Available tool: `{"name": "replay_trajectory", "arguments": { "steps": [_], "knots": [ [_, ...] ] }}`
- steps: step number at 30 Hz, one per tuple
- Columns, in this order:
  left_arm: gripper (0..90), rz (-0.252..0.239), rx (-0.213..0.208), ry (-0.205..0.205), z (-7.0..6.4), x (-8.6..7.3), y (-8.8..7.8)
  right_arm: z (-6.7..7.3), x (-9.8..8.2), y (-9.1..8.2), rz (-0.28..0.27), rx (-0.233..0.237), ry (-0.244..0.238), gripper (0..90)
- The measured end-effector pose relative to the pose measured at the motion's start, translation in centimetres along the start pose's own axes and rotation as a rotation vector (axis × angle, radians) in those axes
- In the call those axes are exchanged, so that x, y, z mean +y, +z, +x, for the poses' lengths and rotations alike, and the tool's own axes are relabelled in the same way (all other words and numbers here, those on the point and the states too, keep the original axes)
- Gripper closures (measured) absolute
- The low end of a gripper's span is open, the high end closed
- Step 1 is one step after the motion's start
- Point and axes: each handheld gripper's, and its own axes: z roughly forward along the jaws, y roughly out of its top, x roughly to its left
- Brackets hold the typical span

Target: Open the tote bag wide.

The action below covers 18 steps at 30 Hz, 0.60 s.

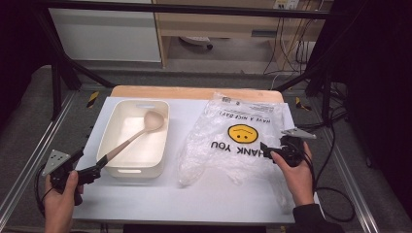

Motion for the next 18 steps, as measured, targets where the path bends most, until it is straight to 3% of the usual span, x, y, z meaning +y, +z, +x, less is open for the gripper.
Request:
{"name": "replay_trajectory", "arguments": {
  "steps": [15,18],
  "knots": [
    [4.1,0.012,-0.011,0.004,-0.2,-0.1,0.4,4.4,-1.9,-0.5,0.066,0.147,-0.104,7.6],
    [4.1,0.01,-0.008,-0.002,-0.2,-0.2,0.4,4.9,-2.3,-0.7,0.061,0.152,-0.118,8.2]
  ]
}}
